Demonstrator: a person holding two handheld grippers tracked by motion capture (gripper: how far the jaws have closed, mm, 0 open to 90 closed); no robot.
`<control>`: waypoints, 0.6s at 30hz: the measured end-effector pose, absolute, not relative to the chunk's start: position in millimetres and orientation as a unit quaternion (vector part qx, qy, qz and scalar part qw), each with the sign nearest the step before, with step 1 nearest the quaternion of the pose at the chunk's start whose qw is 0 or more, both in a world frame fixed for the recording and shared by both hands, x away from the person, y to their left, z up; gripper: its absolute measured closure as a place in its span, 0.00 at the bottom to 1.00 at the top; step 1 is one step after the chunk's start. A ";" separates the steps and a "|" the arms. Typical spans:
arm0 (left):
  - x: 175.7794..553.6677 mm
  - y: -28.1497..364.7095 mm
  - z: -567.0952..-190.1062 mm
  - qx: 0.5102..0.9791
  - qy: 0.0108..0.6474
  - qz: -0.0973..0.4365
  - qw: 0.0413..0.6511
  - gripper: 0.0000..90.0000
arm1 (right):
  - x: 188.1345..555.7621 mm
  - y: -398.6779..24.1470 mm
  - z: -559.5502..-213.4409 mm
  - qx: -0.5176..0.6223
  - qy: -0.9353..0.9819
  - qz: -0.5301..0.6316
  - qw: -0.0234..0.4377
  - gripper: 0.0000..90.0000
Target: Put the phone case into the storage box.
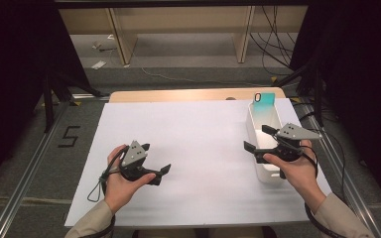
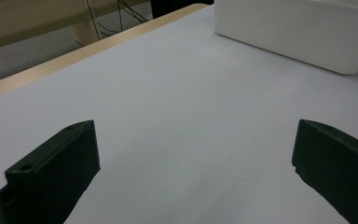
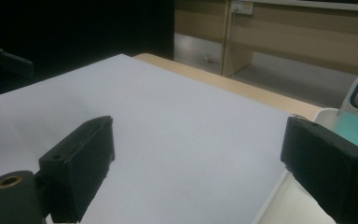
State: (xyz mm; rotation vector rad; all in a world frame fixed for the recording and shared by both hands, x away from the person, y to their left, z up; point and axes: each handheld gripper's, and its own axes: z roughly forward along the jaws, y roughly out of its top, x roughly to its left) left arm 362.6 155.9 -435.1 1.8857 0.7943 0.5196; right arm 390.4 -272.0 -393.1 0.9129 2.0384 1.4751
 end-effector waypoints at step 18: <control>362.5 156.3 -434.8 0.777 0.328 0.215 0.493 0.00 | 383.8 -274.2 -396.5 0.326 0.741 0.540 0.229 0.12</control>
